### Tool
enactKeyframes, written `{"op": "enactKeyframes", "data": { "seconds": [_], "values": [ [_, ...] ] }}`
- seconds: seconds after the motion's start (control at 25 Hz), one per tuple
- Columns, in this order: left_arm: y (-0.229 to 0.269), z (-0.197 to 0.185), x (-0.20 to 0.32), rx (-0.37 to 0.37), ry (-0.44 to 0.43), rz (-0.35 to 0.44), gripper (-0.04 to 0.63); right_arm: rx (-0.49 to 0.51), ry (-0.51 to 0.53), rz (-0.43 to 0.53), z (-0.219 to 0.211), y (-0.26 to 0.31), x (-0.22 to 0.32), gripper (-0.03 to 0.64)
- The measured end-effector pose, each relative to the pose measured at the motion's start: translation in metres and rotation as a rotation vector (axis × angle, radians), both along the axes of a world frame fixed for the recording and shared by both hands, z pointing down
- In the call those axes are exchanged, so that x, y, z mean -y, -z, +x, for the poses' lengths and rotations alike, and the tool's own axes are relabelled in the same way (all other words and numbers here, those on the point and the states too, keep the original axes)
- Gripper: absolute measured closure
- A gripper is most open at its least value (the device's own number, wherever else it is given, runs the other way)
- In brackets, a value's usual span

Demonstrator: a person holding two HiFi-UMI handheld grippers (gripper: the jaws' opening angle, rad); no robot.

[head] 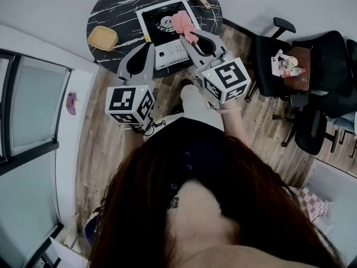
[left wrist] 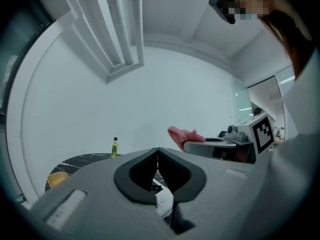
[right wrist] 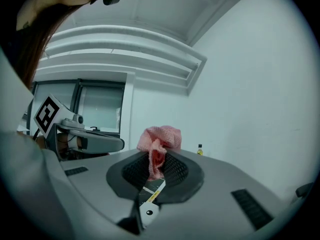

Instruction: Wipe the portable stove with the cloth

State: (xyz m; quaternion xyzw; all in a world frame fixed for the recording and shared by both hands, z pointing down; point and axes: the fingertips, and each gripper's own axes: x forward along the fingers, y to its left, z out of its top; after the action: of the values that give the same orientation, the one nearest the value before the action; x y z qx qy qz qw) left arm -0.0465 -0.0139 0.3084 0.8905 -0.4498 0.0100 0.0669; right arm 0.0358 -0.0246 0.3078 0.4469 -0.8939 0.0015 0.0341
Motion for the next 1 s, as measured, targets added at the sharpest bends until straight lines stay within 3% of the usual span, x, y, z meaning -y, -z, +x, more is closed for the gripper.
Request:
{"op": "enactKeyframes", "data": {
  "seconds": [1.0],
  "values": [
    [-0.001,-0.002,0.110,0.012,0.081,-0.006,0.582,-0.003,0.089,-0.012,0.006,-0.003,0.122,0.569]
  ]
}}
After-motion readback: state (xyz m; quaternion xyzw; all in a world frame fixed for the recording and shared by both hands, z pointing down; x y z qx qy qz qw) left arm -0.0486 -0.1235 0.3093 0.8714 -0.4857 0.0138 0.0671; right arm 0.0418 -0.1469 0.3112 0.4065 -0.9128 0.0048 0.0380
